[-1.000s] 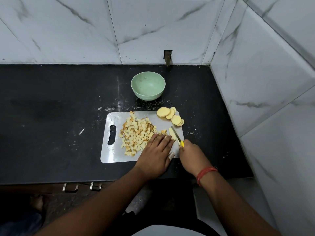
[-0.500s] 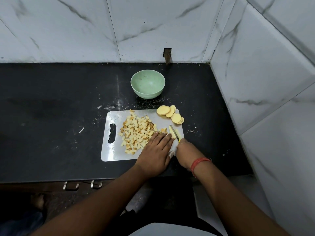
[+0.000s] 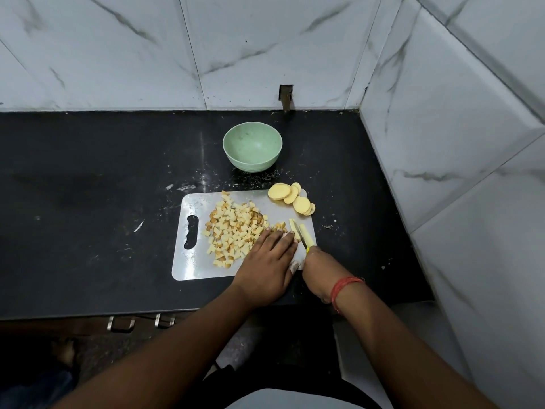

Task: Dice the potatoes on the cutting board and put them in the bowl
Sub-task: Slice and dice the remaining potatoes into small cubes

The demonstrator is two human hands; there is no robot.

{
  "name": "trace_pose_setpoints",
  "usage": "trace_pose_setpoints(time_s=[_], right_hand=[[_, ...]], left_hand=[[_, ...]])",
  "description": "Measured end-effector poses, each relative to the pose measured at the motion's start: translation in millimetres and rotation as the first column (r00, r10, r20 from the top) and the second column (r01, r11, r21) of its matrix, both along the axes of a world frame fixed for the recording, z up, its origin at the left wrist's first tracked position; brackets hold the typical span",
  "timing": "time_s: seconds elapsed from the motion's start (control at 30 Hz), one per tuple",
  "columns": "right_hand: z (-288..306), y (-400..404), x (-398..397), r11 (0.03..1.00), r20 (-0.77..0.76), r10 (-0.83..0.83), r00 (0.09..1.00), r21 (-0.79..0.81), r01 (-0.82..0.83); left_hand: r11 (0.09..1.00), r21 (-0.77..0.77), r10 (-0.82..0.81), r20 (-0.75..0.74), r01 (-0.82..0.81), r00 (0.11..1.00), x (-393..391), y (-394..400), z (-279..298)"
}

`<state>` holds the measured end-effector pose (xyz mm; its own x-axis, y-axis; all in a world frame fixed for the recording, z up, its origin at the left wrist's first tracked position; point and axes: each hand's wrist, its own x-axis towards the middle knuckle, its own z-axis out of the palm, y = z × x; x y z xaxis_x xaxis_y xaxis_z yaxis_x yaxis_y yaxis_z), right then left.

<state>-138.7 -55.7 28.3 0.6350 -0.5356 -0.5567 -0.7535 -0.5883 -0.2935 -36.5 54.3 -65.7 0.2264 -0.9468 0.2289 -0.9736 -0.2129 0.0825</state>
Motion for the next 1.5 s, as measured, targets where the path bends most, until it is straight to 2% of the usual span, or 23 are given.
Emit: trace_pose_setpoints(time_s=[0.63, 0.77, 0.87, 1.17, 1.33, 1.5], right_hand=[[3, 9, -44, 0.994, -0.058, 0.108, 0.992, 0.012, -0.107], [-7, 12, -46, 1.0, -0.085, -0.01, 0.996, -0.028, 0.008], [-14, 15, -44, 0.992, -0.038, -0.125, 0.991, -0.031, 0.124], [-22, 5, -38, 0.986, 0.015, -0.151, 0.988, -0.062, 0.152], [-27, 5, -36, 0.983, 0.025, -0.156, 0.987, -0.092, 0.157], [-28, 4, -34, 0.984, 0.046, -0.164, 0.985, -0.065, 0.166]], left_hand=[[1.0, 0.006, 0.013, 0.018, -0.013, 1.0, -2, 0, 2], [1.0, 0.026, 0.011, 0.02, -0.011, 1.0, -2, 0, 3], [0.999, 0.038, 0.004, 0.024, -0.004, 1.0, -2, -1, 3], [0.998, 0.026, -0.064, 0.086, 0.062, 0.994, -1, -3, 6], [0.995, 0.095, 0.032, 0.07, -0.038, 0.997, 7, -12, 14], [0.988, 0.149, 0.013, 0.109, -0.029, 0.994, 13, -16, 14]])
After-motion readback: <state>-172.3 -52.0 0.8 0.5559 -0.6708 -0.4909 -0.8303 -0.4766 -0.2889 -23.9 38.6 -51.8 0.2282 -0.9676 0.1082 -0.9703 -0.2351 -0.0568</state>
